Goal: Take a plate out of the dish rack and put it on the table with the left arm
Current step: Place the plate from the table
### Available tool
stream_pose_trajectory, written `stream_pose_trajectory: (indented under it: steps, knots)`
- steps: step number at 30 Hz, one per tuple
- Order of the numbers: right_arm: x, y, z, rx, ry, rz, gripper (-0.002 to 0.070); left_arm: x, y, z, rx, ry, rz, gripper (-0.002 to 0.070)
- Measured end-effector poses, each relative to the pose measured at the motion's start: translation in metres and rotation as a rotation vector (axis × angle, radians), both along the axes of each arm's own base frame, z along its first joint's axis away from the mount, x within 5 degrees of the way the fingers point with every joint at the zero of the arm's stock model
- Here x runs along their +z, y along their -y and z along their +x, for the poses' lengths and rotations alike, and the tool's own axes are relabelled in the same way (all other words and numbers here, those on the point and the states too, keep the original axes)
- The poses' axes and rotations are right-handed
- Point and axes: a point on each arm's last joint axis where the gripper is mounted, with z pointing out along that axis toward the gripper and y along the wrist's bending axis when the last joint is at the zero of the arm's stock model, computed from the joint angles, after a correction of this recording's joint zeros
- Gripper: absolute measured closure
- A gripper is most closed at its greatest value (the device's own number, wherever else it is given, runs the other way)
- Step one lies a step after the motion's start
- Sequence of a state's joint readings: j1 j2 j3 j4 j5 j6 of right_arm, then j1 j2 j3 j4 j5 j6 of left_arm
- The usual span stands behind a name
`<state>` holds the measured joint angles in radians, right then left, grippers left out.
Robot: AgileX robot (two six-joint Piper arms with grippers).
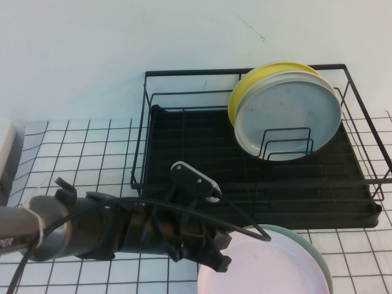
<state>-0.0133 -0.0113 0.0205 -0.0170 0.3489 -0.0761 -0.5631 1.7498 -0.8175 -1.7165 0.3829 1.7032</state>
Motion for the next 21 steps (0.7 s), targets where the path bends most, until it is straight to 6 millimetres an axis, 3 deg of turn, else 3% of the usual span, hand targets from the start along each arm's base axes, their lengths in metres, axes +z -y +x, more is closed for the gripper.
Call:
stream_pose_trajectory:
  steps: [8, 17, 21]
  knots:
    - [0.000, 0.000, 0.000, 0.000, 0.000, 0.000, 0.0678, 0.009, 0.011, 0.016, -0.011, 0.047, -0.027, 0.0674]
    - [0.000, 0.000, 0.000, 0.000, 0.000, 0.000, 0.0678, 0.000, 0.014, 0.019, -0.021, 0.024, -0.021, 0.0674]
    - [0.000, 0.000, 0.000, 0.000, 0.000, 0.000, 0.0678, 0.001, 0.016, 0.017, -0.069, 0.040, -0.037, 0.0622]
